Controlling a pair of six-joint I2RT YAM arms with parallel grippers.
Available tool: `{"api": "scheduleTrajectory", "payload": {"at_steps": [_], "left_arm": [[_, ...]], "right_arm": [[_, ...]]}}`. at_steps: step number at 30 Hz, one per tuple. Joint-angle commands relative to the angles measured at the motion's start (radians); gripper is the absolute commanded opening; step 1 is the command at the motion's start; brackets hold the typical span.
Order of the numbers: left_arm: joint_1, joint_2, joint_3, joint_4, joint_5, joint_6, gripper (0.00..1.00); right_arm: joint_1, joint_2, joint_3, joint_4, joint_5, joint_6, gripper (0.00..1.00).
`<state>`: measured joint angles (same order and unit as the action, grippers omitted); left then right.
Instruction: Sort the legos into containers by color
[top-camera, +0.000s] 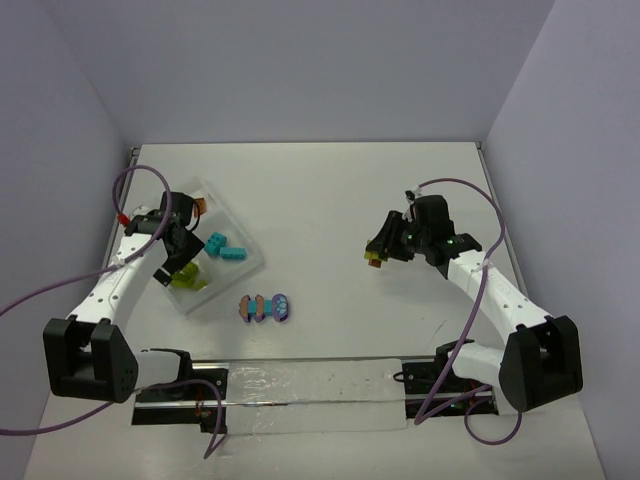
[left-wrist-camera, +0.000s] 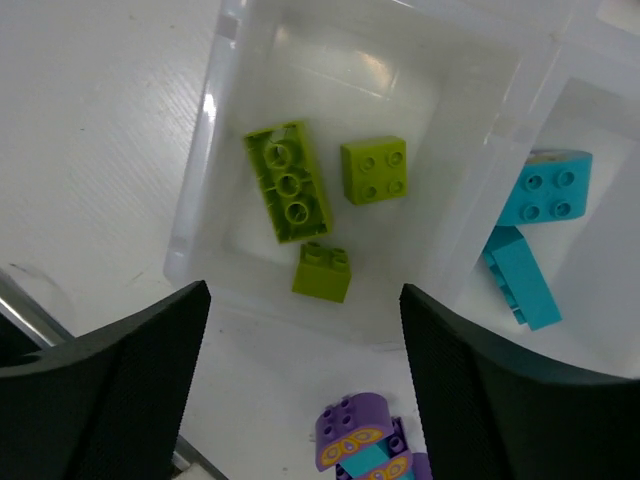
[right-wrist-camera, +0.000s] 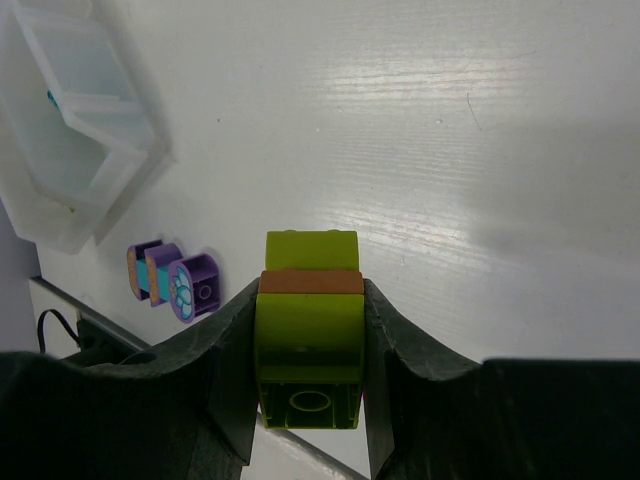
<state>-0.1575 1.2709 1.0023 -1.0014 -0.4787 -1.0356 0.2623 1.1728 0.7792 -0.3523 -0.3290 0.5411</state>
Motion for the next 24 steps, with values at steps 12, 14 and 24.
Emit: {"api": "scheduleTrajectory", "payload": {"at_steps": [12, 14, 24], "left_arm": [[-0.256, -0.009, 0.223, 0.199, 0.157, 0.350, 0.84], [-0.318, 0.034, 0.256, 0.252, 0.325, 0.403, 0.85], [-0.380, 0.067, 0.196, 0.657, 0.965, 0.436, 0.84]], "right_arm": [[0.006, -0.015, 0.097, 0.045, -0.103, -0.024, 0.00], [0.006, -0.014, 0.100, 0.078, -0.164, -0.015, 0.00], [0.010, -0.036, 0.078, 0.293, -0.508, 0.049, 0.00]]}}
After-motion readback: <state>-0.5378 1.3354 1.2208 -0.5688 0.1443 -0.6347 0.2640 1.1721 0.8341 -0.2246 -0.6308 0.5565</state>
